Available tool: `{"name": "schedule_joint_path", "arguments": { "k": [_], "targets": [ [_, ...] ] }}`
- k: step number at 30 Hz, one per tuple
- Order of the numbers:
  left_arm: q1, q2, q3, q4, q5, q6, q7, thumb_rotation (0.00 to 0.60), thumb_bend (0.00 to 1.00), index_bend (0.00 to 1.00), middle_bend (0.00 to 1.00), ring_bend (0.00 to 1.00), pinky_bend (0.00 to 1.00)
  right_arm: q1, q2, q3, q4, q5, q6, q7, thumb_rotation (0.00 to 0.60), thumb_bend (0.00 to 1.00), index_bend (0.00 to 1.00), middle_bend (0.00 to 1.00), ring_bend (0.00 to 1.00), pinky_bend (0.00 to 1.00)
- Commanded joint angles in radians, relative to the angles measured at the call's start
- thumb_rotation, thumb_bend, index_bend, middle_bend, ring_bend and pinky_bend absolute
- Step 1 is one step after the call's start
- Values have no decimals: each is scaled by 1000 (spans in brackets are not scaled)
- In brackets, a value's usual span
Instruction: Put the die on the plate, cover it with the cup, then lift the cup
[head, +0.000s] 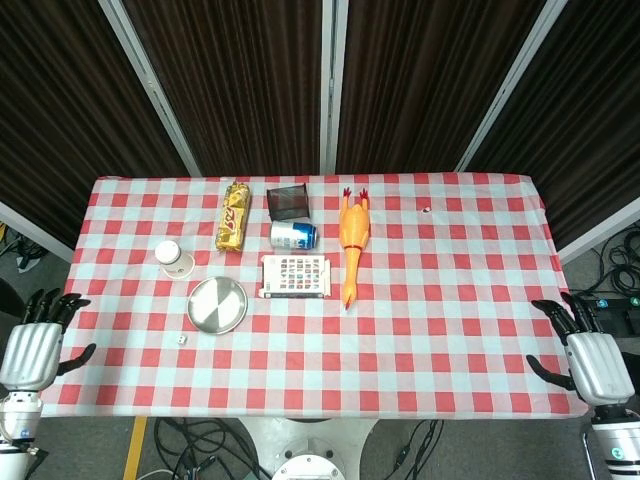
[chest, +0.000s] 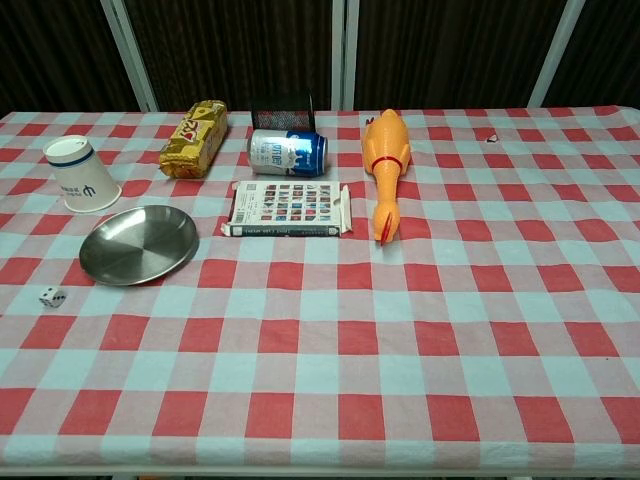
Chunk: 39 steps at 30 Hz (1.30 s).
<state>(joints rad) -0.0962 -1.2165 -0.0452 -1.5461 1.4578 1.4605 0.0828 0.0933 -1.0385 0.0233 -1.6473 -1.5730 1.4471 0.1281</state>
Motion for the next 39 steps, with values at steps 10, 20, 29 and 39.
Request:
{"name": "schedule_joint_path", "arguments": {
  "k": [10, 20, 29, 39],
  "targets": [
    [-8, 4, 5, -14, 6, -13, 16, 600, 215, 258, 199, 85, 64, -7, 1, -2, 10, -3, 16, 13, 600, 151, 171, 180, 0, 12],
    [-58, -8, 9, -12, 13, -93, 28, 600, 202, 292, 198, 85, 73, -7, 3, 1, 9, -2, 21, 11, 600, 151, 171, 180, 0, 12],
    [-174, -64, 11, 32, 34, -263, -13, 600, 193, 399, 385, 307, 434, 8, 9, 8, -8, 11, -5, -13, 600, 185, 171, 199, 0, 12],
    [-288, -159, 23, 143, 48, -420, -71, 600, 214, 413, 662, 606, 785, 6, 13, 7, -18, 20, -6, -24, 600, 201, 178, 237, 0, 12]
  ]
}}
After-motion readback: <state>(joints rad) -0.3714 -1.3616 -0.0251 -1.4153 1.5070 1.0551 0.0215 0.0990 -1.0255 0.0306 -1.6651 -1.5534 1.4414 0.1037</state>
